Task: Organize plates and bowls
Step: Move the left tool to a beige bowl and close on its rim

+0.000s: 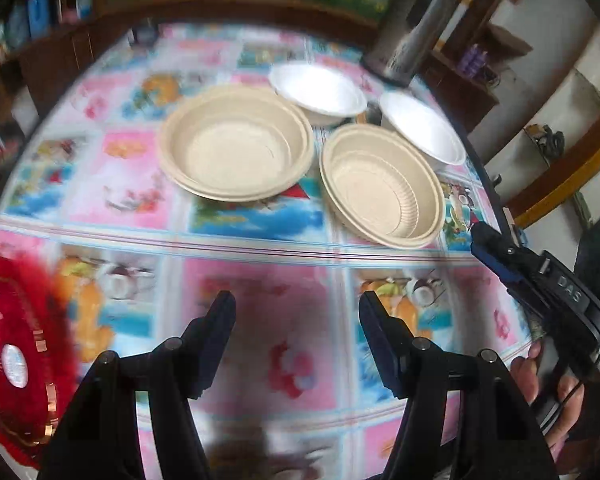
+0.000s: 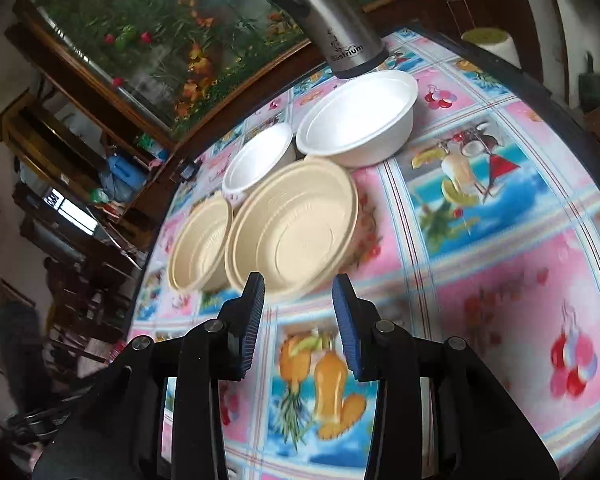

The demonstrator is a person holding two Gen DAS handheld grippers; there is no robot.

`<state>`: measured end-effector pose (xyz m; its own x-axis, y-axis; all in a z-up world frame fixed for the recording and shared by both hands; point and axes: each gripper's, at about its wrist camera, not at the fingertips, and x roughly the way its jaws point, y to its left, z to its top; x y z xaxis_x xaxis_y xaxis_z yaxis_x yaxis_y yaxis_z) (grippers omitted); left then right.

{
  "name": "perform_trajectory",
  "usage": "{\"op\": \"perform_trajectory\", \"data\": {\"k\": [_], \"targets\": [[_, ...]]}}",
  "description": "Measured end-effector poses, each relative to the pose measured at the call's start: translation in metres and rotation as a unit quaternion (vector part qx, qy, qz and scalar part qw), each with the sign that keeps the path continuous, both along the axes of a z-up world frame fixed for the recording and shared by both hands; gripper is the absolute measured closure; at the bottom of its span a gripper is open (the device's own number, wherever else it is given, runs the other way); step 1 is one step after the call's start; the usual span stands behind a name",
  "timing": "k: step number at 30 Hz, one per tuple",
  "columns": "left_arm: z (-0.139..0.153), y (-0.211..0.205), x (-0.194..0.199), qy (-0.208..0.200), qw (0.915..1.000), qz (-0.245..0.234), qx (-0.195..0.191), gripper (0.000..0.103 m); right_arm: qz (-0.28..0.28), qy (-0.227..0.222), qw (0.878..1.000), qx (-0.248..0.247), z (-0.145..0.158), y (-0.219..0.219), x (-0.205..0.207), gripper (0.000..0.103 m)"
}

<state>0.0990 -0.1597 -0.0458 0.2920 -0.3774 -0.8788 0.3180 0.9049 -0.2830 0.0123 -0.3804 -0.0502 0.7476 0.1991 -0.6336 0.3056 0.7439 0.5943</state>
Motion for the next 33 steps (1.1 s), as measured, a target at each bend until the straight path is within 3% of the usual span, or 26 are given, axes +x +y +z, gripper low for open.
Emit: {"op": "perform_trajectory", "data": {"k": [2, 6, 12, 14, 16, 18, 24, 33], "targets": [[-0.004, -0.006, 0.013, 0.032, 0.9992, 0.013, -0.019, 0.039, 0.000, 0.017, 1.000, 0.016, 0.000, -0.014, 0.013, 0.068], [-0.005, -0.013, 0.032, 0.058, 0.9965, 0.042, -0.043, 0.039, 0.006, 0.039, 0.999, 0.023, -0.007, -0.031, 0.032, 0.068], [-0.014, -0.021, 0.053, 0.086, 0.9926, 0.067, -0.053, 0.039, -0.003, 0.034, 0.998, 0.048, -0.018, -0.054, 0.042, 0.068], [-0.018, -0.021, 0.056, 0.092, 0.9913, 0.077, -0.055, 0.039, 0.007, 0.025, 0.998, 0.061, -0.022, -0.059, 0.046, 0.065], [-0.021, -0.021, 0.059, 0.099, 0.9897, 0.083, -0.062, 0.039, 0.012, 0.023, 0.997, 0.076, -0.027, -0.063, 0.050, 0.054], [-0.023, -0.023, 0.062, 0.105, 0.9882, 0.087, -0.070, 0.039, 0.014, 0.015, 0.996, 0.084, -0.030, -0.063, 0.051, 0.054], [-0.025, -0.034, 0.066, 0.108, 0.9862, 0.088, -0.091, 0.039, 0.030, 0.024, 0.993, 0.108, -0.042, -0.065, 0.056, 0.054], [-0.029, -0.047, 0.072, 0.091, 0.9880, 0.096, -0.080, 0.039, 0.035, 0.023, 0.991, 0.124, -0.048, -0.060, 0.063, 0.054]]}}
